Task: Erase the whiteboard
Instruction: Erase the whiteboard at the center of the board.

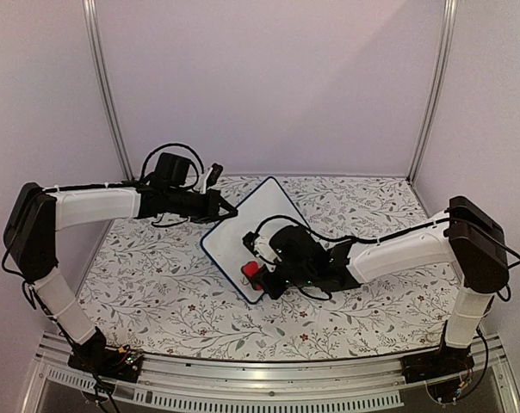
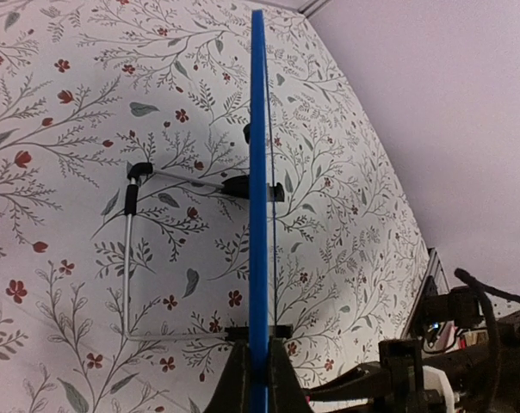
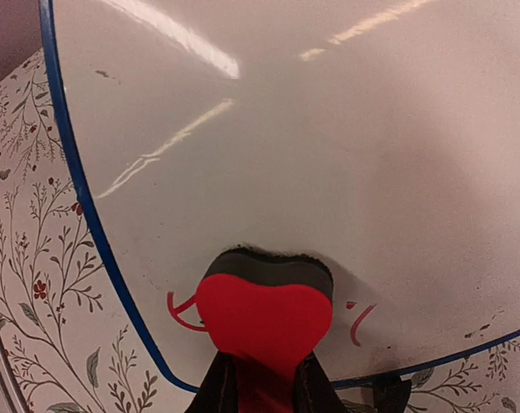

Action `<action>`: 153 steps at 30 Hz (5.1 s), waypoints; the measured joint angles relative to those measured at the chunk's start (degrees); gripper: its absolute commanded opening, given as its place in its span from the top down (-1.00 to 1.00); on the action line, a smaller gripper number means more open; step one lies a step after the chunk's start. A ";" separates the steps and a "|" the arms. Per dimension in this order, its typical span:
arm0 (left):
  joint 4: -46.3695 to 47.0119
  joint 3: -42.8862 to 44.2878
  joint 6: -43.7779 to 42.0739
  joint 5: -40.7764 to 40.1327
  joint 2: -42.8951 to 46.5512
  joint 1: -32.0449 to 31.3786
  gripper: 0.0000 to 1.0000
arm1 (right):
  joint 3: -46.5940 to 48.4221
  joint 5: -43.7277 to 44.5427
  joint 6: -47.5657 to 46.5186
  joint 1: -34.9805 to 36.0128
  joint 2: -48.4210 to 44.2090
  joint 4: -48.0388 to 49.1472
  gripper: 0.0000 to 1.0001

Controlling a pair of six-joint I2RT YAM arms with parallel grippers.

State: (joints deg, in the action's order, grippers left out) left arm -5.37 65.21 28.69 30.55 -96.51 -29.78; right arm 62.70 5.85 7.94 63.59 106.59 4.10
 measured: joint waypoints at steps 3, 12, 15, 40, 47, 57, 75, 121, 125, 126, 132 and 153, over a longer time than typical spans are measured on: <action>-0.07 0.00 0.15 0.28 0.00 -0.22 1.00 | -1.95 0.04 -0.20 -1.88 -2.27 -0.76 1.00; -0.09 0.00 0.31 0.31 0.00 -0.22 1.00 | -0.31 -5.55 -3.85 -3.65 -5.62 -7.54 1.00; -0.09 0.00 0.31 0.31 0.00 -0.22 1.00 | 0.31 -7.96 -4.96 -3.61 -5.05 -10.19 1.00; 0.24 0.00 -1.03 0.70 0.00 -0.11 1.00 | 9.33 -8.74 -6.78 -0.48 3.72 -20.50 1.00; 0.28 0.00 -1.03 0.70 0.00 -0.04 1.00 | 10.91 -7.04 -8.48 -0.22 3.87 -21.03 1.00; 0.28 0.00 -1.03 0.68 0.00 -0.04 1.00 | 12.04 -5.14 -9.33 -0.15 3.87 -20.13 1.00; 0.22 0.00 -0.74 0.68 0.00 -0.04 1.00 | 5.73 -3.23 -9.73 -0.11 2.12 -17.31 1.00; 0.17 0.00 -1.09 0.59 0.00 -0.04 1.00 | 2.60 0.09 -8.74 0.22 1.51 -12.94 1.00; 0.20 0.00 -1.05 0.61 0.00 -0.04 1.00 | 1.73 -0.28 -7.56 -0.20 1.40 -12.85 1.00; 0.24 0.00 -1.05 0.61 0.00 -0.04 1.00 | 1.73 -0.46 -7.39 -0.31 1.40 -12.83 1.00; 0.35 0.00 -0.98 0.50 0.00 -0.04 1.00 | 3.65 -0.35 -7.08 -0.66 1.51 -14.43 1.00; 0.28 0.00 -0.83 0.26 0.00 0.00 1.00 | 4.87 1.05 -6.86 -2.62 1.49 -12.50 1.00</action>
State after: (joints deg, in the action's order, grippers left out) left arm -5.08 65.21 27.86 30.81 -96.51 -29.78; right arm 67.57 6.90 1.08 60.97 108.07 -8.40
